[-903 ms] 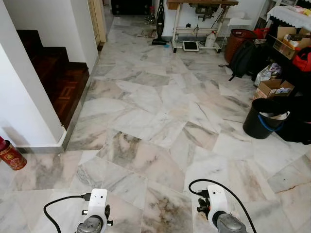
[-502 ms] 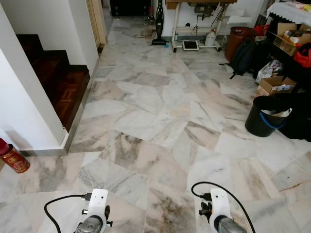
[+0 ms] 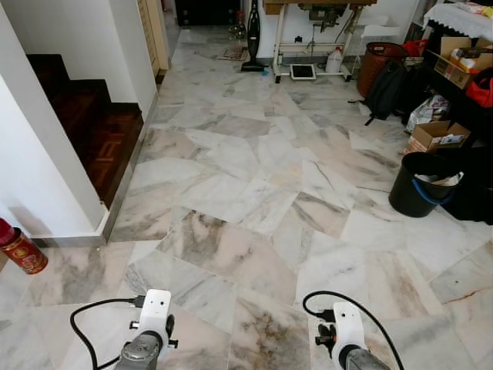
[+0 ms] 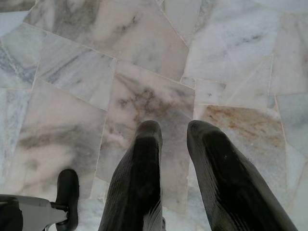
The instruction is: Setting the table
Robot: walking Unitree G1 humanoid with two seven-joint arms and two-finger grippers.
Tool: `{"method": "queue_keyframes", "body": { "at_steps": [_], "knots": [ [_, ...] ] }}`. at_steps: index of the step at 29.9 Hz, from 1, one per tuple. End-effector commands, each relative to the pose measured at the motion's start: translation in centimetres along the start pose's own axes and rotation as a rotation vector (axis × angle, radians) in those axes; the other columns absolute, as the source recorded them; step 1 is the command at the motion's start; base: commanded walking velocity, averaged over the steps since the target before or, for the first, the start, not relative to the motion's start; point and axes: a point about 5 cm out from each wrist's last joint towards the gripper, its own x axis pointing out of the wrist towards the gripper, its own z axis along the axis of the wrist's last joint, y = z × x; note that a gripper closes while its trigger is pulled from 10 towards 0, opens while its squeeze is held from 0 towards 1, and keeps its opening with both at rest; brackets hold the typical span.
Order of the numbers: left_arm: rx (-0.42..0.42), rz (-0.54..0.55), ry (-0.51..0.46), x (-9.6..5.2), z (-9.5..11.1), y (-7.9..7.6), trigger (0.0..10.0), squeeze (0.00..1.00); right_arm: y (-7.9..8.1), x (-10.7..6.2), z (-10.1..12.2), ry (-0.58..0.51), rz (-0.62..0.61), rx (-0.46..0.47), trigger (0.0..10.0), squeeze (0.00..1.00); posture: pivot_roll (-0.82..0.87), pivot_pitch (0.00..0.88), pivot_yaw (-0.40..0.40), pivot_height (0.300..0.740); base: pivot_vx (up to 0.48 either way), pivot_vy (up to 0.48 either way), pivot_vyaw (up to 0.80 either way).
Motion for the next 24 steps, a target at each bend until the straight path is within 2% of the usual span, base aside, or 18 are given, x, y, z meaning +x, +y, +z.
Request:
{"method": "queue_keyframes", "body": {
  "at_steps": [1,6,13,24],
  "knots": [
    [-0.005,0.023,-0.001,-0.1,-0.2,0.5,10.0,0.00,0.2,0.1,0.1,0.002,0.004,-0.004,10.0,0.00,0.07,0.000,-0.032,0.740,0.000,0.000,0.00],
    [-0.031,0.043,0.022,-0.4,-1.2,0.7,10.0,0.00,0.5,0.1,0.0,0.009,0.013,0.002,10.0,0.00,0.07,0.000,-0.027,0.740,0.000,0.000,0.00],
    [-0.040,0.038,0.029,-0.5,-1.4,0.6,10.0,0.00,0.4,0.0,-0.4,0.020,0.002,0.003,10.0,0.00,0.06,0.000,-0.029,0.740,0.000,0.000,-0.72],
    [-0.073,0.026,0.022,-0.4,-1.1,0.5,10.0,0.00,0.1,0.1,0.2,0.012,-0.011,0.003,10.0,0.00,0.05,0.000,-0.025,0.740,0.000,0.000,-0.71]
  ]
}}
